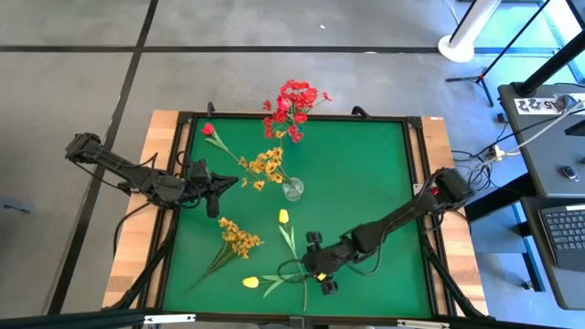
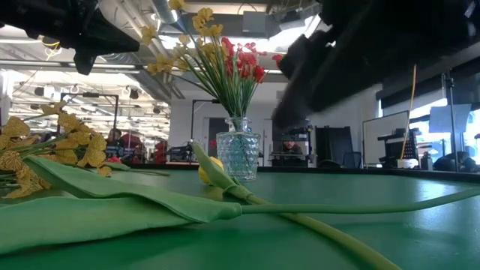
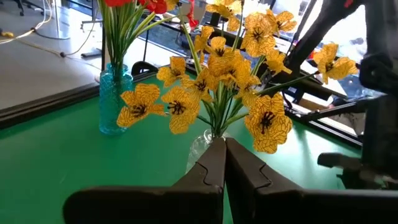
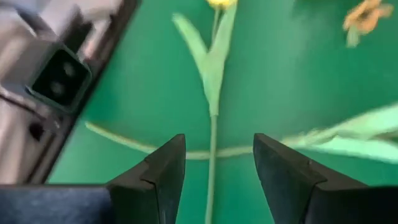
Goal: Sort flowers into vase by color
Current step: Put the bottom yellow tulip into the transparent vase
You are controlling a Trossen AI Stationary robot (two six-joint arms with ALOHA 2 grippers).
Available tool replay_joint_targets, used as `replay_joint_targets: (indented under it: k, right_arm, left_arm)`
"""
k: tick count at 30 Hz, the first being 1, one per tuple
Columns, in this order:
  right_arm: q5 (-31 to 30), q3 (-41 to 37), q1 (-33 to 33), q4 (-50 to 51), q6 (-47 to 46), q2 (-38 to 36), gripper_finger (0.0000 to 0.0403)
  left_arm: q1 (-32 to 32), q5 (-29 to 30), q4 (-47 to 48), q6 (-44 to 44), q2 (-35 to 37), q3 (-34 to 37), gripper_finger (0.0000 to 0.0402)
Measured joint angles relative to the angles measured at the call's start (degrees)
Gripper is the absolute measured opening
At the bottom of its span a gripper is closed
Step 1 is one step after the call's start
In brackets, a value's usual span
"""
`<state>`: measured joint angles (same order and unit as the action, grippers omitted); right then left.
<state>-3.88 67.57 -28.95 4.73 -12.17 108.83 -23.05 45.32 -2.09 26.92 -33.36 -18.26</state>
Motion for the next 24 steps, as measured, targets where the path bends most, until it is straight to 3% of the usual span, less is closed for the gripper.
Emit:
replay_joint_targets:
  k: [5, 11, 20, 24]
  right_arm:
    - [0.0, 5.0, 0.1, 7.2, -1.1, 4.1, 0.0186]
    - [1.6, 5.7, 0.0, 15.5, -6.9, 6.0, 0.0186]
    - [1.8, 5.8, 0.0, 17.0, -8.8, 6.4, 0.0186]
    - [2.0, 5.8, 0.0, 17.8, -8.8, 6.4, 0.0166]
  left_arm:
    - [0.0, 0.0, -0.1, 0.0, 0.0, 0.0, 0.0]
    - [0.0, 0.0, 0.0, -0.3, 0.0, 0.0, 0.0]
    - [0.0, 0.4, 0.0, -0.4, 0.0, 0.0, 0.0]
    - [0.0, 0.4, 0.1, -0.4, 0.0, 0.0, 0.0]
